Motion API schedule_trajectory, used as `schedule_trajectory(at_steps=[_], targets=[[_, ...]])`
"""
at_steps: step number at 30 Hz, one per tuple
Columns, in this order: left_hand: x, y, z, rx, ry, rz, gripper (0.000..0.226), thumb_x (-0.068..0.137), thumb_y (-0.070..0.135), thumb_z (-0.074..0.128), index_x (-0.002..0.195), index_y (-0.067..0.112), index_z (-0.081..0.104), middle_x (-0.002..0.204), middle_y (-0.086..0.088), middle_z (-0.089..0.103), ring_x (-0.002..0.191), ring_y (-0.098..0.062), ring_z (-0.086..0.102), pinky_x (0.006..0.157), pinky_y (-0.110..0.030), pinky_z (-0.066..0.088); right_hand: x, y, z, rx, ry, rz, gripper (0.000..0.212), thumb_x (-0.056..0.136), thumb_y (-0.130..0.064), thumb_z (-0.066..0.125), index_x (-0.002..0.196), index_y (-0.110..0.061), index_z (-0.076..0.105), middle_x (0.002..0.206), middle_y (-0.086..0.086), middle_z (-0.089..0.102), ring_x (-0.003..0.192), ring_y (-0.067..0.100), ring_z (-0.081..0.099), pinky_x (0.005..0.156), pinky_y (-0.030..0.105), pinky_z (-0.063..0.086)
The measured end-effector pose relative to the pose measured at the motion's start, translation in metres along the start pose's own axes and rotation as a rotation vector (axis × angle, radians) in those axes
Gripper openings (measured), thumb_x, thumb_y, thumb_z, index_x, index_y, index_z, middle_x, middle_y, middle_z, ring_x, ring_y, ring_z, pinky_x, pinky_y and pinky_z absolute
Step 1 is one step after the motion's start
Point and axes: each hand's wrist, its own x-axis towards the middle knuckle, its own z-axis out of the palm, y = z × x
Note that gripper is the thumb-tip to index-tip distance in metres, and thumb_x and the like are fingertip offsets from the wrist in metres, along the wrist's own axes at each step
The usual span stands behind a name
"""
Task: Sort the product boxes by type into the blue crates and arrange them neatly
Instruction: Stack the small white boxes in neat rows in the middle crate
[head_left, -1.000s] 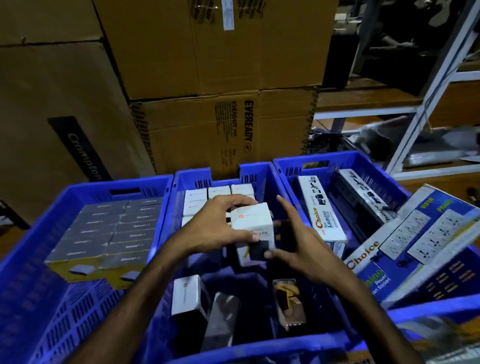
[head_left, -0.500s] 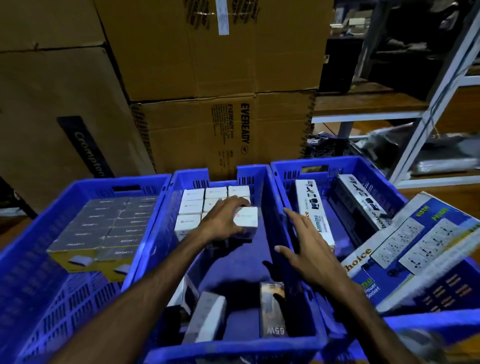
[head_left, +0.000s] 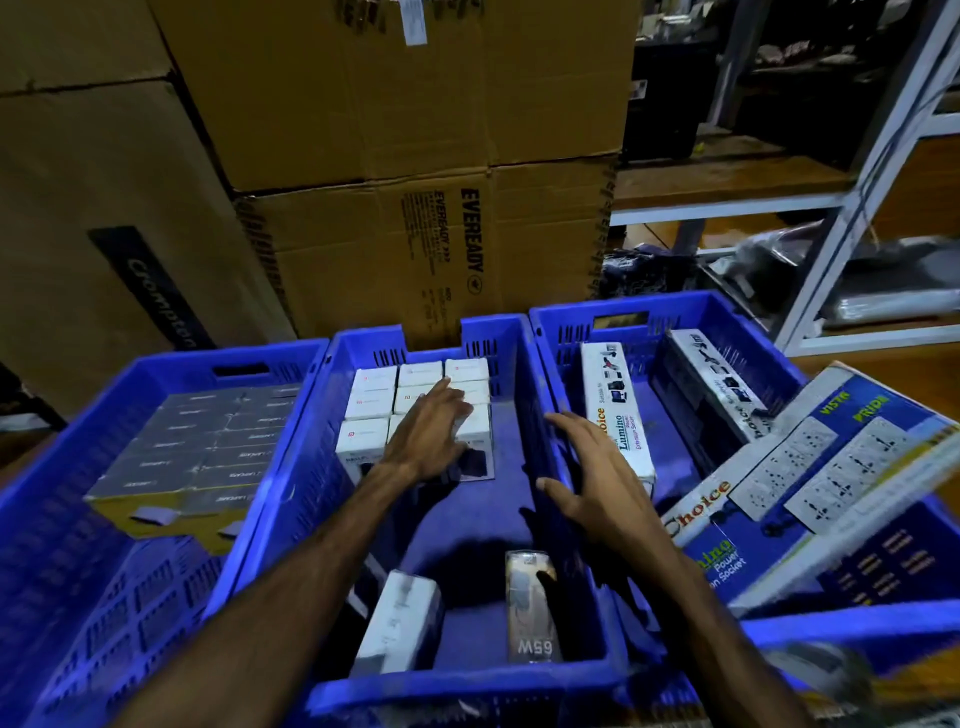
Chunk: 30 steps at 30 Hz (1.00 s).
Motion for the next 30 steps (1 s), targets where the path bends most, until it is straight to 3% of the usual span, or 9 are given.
schedule_trajectory(at_steps=[4,7,11,16,19,22,25,27,30], targets=[[-0.006,-0.002,0.013,-0.028,0.03,0.013,0.058,0.083,0.013,0.077,0.138,0.006,0.061,0.143,-0.015,0.058,0.138,-0.034,0.05,0.115,-0.039,0.04,0.0,-0.001,0.0,0.017,0.008,-0.004,0.074,0.084,-0.032,0.068,0.153,-0.029,0.042,0.158,-0.001,0.043,0.144,0.021,0.042,0.121,0.047,0.033],[-0.009,-0.005,0.019,-0.004,0.05,0.01,0.059,0.086,0.014,0.075,0.142,0.007,0.058,0.15,-0.016,0.055,0.14,-0.034,0.049,0.118,-0.041,0.038,0.0,-0.003,-0.001,0.011,0.001,-0.015,0.073,0.087,-0.026,0.072,0.154,-0.026,0.043,0.158,0.0,0.044,0.144,0.022,0.041,0.12,0.045,0.033],[-0.007,-0.005,0.02,0.022,0.053,0.036,0.057,0.085,0.014,0.074,0.138,0.007,0.058,0.141,-0.016,0.058,0.131,-0.038,0.054,0.111,-0.045,0.044,0.0,-0.004,-0.003,-0.006,0.007,-0.016,0.074,0.088,-0.021,0.076,0.153,-0.024,0.043,0.158,0.001,0.044,0.144,0.022,0.042,0.12,0.044,0.033],[-0.017,0.014,0.01,0.085,0.032,0.066,0.072,0.088,0.028,0.073,0.152,0.013,0.045,0.158,-0.017,0.042,0.147,-0.036,0.036,0.122,-0.047,0.032,-0.001,-0.009,-0.005,0.008,0.001,-0.006,0.074,0.084,-0.028,0.071,0.152,-0.023,0.044,0.154,0.001,0.047,0.141,0.025,0.046,0.118,0.044,0.037],[-0.033,0.041,0.002,0.049,0.132,0.262,0.051,0.085,0.019,0.068,0.134,0.009,0.06,0.132,-0.015,0.061,0.124,-0.036,0.054,0.103,-0.046,0.049,-0.004,-0.009,-0.003,0.01,0.007,0.011,0.075,0.08,-0.035,0.065,0.152,-0.026,0.043,0.154,0.0,0.046,0.139,0.026,0.047,0.117,0.045,0.039],[-0.063,0.068,0.007,-0.059,-0.055,0.407,0.044,0.088,0.032,0.071,0.126,0.009,0.064,0.119,-0.012,0.067,0.112,-0.033,0.06,0.095,-0.044,0.051,-0.005,-0.008,-0.002,0.02,0.019,0.008,0.075,0.079,-0.033,0.064,0.151,-0.025,0.044,0.154,-0.001,0.047,0.14,0.023,0.047,0.117,0.045,0.038],[-0.091,0.08,0.016,-0.175,-0.357,0.414,0.073,0.083,0.05,0.078,0.138,0.01,0.054,0.131,-0.011,0.06,0.12,-0.028,0.056,0.103,-0.042,0.048,-0.007,-0.008,-0.003,0.021,0.028,-0.004,0.074,0.082,-0.028,0.068,0.152,-0.026,0.044,0.155,-0.002,0.047,0.142,0.021,0.046,0.118,0.044,0.038],[-0.103,0.082,0.018,-0.069,-0.515,0.397,0.098,0.077,0.058,0.082,0.153,0.014,0.038,0.146,-0.011,0.049,0.13,-0.028,0.048,0.107,-0.038,0.046,-0.008,-0.008,-0.003,0.025,0.034,-0.01,0.072,0.084,-0.024,0.071,0.152,-0.024,0.044,0.154,-0.001,0.047,0.141,0.021,0.046,0.118,0.043,0.038],[-0.112,0.083,0.024,0.095,-0.575,0.454,0.108,0.08,0.06,0.079,0.16,0.013,0.024,0.149,-0.015,0.042,0.129,-0.036,0.048,0.1,-0.041,0.047,-0.006,-0.008,-0.004,0.016,0.037,-0.011,0.072,0.085,-0.022,0.073,0.151,-0.024,0.044,0.153,-0.001,0.048,0.14,0.021,0.047,0.117,0.043,0.039]])
